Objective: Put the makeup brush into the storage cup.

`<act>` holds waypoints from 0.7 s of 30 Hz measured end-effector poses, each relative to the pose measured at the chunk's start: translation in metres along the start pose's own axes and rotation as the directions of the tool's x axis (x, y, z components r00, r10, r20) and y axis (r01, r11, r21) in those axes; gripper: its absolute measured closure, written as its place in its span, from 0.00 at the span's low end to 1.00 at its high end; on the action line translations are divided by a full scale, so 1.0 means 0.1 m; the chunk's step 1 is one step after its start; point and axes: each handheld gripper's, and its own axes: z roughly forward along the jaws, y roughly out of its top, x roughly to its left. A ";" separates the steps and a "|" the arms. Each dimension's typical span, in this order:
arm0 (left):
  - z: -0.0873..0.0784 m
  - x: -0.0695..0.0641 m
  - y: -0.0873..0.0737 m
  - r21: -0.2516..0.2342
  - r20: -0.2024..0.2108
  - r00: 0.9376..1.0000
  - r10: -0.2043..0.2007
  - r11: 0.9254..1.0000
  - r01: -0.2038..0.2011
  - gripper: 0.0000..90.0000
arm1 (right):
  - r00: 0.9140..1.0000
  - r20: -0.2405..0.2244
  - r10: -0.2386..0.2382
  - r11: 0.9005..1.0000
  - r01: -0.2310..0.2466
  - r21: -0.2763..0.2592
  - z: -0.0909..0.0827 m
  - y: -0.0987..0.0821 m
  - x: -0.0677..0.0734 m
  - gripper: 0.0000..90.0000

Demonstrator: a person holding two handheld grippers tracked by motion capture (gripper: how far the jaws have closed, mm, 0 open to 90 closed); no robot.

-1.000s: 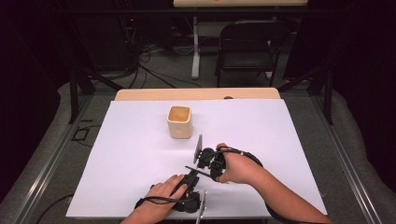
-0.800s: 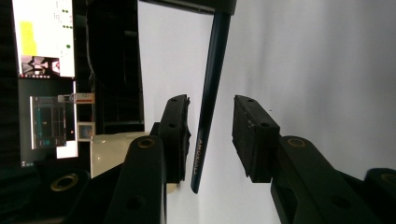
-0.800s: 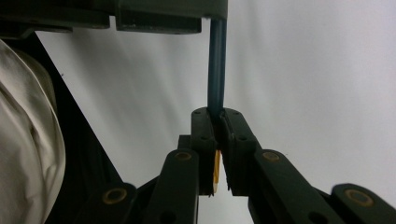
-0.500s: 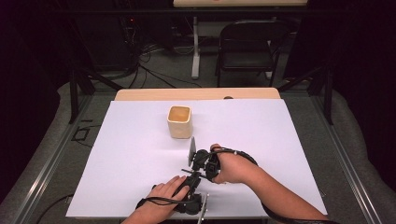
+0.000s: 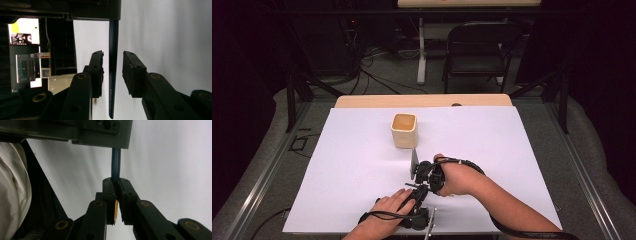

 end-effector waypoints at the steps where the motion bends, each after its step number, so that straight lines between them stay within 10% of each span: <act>1: 0.00 0.00 0.00 0.000 0.001 1.000 0.002 1.000 -0.002 0.78 | 1.000 0.000 -0.006 1.000 0.006 -0.003 0.00 0.01 0.00 0.94; 21: 0.00 -0.01 0.05 -0.014 0.010 1.000 0.018 1.000 -0.018 0.84 | 1.000 -0.021 -0.007 1.000 0.007 -0.011 0.02 0.06 0.03 0.94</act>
